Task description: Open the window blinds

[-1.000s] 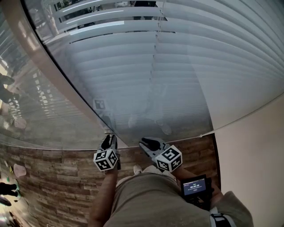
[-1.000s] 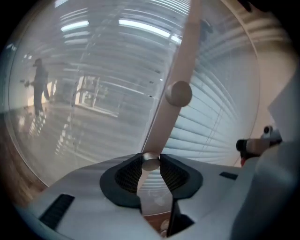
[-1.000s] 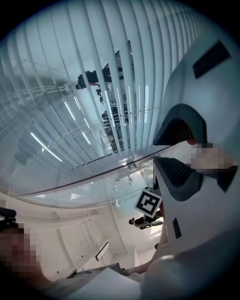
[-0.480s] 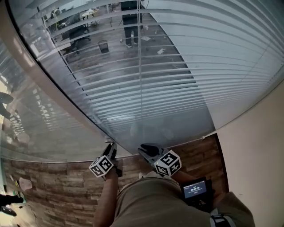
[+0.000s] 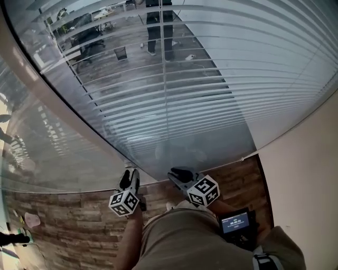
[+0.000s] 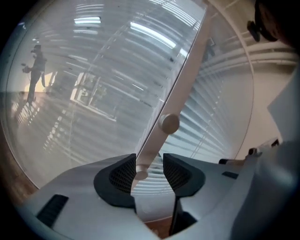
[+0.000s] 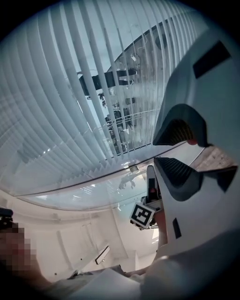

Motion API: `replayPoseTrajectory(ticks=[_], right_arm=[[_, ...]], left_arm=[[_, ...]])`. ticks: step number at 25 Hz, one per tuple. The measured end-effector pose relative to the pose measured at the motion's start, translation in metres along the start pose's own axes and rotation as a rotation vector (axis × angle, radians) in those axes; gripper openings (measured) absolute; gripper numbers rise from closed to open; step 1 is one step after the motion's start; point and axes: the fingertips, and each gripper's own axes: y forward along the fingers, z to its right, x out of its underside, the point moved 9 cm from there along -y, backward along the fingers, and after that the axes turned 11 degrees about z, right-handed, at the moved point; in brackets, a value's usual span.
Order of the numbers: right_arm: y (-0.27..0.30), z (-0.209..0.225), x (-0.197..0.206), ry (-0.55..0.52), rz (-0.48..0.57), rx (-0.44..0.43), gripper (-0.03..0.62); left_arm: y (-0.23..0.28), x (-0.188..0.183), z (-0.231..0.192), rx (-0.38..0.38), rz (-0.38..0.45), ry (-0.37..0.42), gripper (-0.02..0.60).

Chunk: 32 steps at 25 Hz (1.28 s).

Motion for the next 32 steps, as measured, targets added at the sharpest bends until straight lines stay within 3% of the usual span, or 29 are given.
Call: replayPoseTrajectory(ticks=[5,8,11,13,17,21,32], right_arm=[[-0.009,-0.006,0.004,0.002,-0.015,-0.009,0.089],[-0.004,-0.006,0.004,0.006,-0.021,-0.016,0.089],[-0.001,-0.007,0.007,0.009,-0.027,-0.023,0.089],[0.000,-0.007,0.007,0.008,-0.028,-0.028,0.089],[-0.001,-0.007,0.004,0.004,-0.031,-0.033,0.089],[-0.001,-0.008,0.005,0.006,-0.035,-0.030,0.089],[0.000,-0.010,0.002,0.002,-0.043,-0.022,0.089]], left_arm=[[-0.020,-0.033,0.021,0.122,0.150,-0.313,0.176],[-0.017,-0.042,0.021,0.127,0.177,-0.396,0.176],[-0.009,-0.039,0.018,0.108,0.151,-0.486,0.175],[-0.004,-0.037,0.019,0.083,0.126,-0.496,0.159],[-0.002,-0.043,0.027,0.027,0.100,-0.307,0.137],[-0.003,-0.043,0.030,0.004,0.097,-0.200,0.135],[-0.004,-0.050,0.050,-0.085,0.037,0.304,0.137]])
